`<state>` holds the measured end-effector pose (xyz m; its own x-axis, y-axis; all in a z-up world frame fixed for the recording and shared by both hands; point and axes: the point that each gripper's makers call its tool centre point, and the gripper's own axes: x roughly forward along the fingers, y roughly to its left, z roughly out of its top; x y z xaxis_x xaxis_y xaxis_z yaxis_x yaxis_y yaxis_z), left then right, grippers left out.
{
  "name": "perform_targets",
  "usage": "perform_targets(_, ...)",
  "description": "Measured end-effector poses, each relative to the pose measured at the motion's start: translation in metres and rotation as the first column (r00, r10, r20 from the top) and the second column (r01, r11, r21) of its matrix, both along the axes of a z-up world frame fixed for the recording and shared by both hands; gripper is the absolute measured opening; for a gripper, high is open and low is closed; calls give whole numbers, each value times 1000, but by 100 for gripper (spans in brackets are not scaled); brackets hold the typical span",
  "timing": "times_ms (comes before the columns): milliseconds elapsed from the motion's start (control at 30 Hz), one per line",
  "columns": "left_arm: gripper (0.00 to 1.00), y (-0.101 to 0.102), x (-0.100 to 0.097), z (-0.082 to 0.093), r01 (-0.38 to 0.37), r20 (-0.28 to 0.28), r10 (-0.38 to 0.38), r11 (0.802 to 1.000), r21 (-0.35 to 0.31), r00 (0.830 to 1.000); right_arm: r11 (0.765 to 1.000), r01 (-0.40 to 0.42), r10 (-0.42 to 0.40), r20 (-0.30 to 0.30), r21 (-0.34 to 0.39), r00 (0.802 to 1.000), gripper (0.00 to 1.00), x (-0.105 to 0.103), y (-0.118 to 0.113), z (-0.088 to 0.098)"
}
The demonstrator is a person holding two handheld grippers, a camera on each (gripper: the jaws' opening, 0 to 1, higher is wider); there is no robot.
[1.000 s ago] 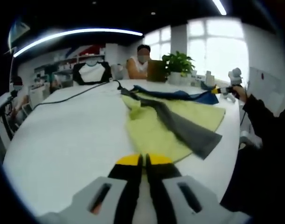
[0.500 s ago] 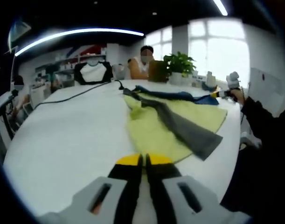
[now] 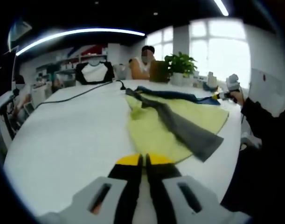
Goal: Fold the garment on the visible template until the final outline fits inside the template.
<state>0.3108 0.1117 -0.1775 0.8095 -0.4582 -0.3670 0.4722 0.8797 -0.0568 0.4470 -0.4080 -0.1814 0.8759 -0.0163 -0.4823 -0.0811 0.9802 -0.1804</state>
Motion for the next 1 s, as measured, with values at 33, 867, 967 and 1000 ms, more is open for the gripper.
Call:
perform_targets(33,4,0,0,0,-1,0,1,1000,0,1000,1000,6,-6,-1,-1,1000,0,1,-3,0)
perform_targets(867,4,8,-1,-2,-17,-6,17,1000,-2,1000,998,52,-54,-37,-44,998,2,8,-36,-7)
perform_targets(967,4,8,-1,-2,-16,-5,16,1000,-3,1000,997,59,-61,-36,-41,998,2,7,-39,-7)
perform_targets(1000,4,8,-1,-3,-16,-6,16,1000,-3,1000,997,64,-66,-34,-43,997,3,6,-41,-7)
